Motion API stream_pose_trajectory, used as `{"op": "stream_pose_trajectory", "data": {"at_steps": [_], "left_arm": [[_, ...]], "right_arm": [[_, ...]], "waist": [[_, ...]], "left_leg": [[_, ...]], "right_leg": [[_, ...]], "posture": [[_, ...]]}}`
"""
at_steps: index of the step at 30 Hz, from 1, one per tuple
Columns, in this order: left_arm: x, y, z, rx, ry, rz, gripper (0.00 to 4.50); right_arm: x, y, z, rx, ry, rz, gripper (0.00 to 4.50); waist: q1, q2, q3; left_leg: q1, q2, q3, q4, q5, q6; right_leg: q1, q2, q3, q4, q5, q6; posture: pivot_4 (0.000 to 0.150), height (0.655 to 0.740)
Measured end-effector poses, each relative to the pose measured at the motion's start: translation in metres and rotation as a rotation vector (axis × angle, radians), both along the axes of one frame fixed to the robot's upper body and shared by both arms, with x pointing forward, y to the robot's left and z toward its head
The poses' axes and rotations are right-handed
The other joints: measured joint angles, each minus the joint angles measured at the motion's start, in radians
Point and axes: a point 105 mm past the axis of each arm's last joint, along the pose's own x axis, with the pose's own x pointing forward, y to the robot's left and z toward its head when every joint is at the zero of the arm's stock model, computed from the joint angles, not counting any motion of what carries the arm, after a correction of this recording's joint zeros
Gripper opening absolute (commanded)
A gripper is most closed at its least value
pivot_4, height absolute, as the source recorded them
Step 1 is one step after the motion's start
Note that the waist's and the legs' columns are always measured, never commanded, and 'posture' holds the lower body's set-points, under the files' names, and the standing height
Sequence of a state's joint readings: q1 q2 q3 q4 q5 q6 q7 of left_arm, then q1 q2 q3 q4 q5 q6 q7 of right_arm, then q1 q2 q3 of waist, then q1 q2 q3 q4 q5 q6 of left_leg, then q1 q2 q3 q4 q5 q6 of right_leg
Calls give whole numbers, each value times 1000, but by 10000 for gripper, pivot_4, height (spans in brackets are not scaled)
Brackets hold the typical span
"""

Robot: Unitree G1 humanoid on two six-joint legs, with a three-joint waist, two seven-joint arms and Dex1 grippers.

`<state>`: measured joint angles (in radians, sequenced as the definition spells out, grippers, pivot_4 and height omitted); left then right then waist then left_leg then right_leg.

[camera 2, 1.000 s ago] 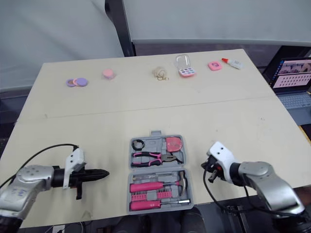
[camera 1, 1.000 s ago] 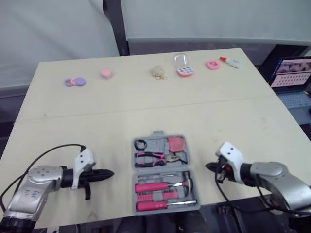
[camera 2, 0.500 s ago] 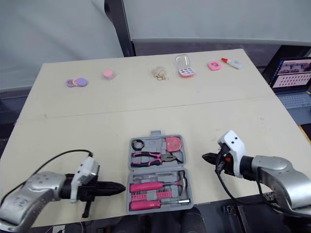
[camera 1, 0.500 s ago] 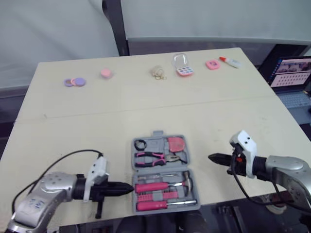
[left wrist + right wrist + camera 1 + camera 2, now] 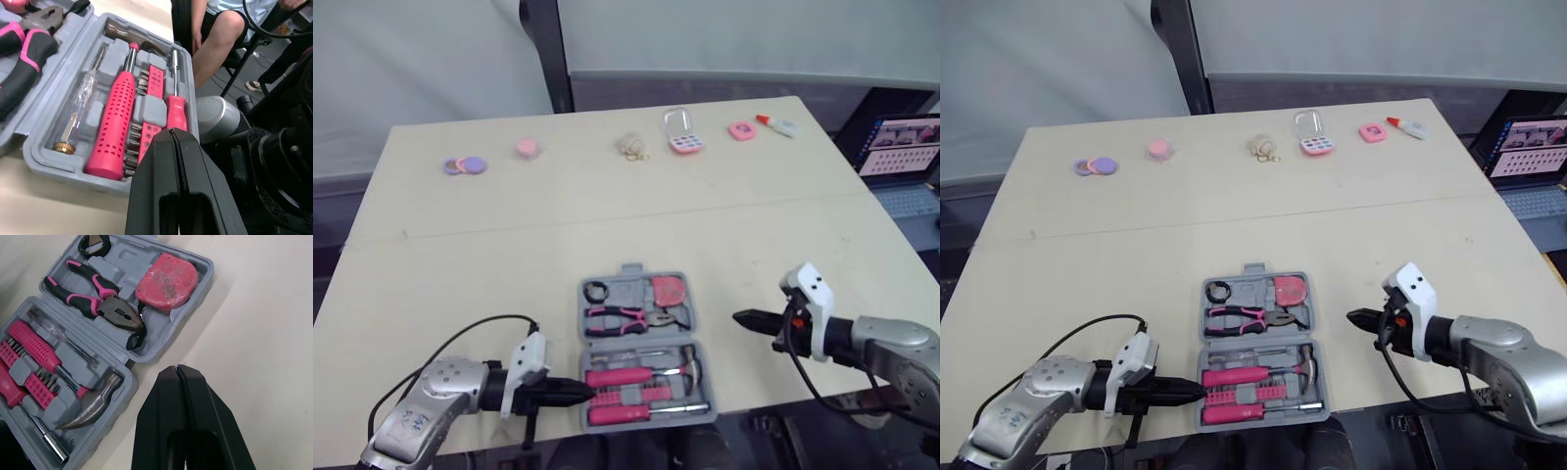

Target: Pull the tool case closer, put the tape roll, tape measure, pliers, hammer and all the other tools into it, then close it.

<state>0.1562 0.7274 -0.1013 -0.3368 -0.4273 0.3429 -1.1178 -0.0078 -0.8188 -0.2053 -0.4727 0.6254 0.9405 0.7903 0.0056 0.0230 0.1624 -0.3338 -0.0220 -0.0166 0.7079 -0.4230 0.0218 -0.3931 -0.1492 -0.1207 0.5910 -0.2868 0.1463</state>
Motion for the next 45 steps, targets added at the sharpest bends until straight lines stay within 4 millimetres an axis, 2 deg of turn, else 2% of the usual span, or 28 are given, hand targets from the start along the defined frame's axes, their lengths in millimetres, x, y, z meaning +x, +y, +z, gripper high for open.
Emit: {"op": "stream_pose_trajectory", "data": {"at_steps": [34, 45], "left_arm": [[2, -11, 7, -7, -22, -21, 0], [2, -12, 7, -17, -35, -26, 0]], "right_arm": [[2, 1, 0, 8, -13, -19, 568], [-1, -1, -6, 6, 6, -34, 568]], "waist": [[1, 0, 0], [6, 0, 0]], "left_leg": [[0, 0, 0, 0, 0, 0], [0, 0, 0, 0, 0, 0]], "right_leg": [[0, 0, 0, 0, 0, 0], [0, 0, 0, 0, 0, 0]], "posture": [[1500, 7400], [1500, 7400]]}}
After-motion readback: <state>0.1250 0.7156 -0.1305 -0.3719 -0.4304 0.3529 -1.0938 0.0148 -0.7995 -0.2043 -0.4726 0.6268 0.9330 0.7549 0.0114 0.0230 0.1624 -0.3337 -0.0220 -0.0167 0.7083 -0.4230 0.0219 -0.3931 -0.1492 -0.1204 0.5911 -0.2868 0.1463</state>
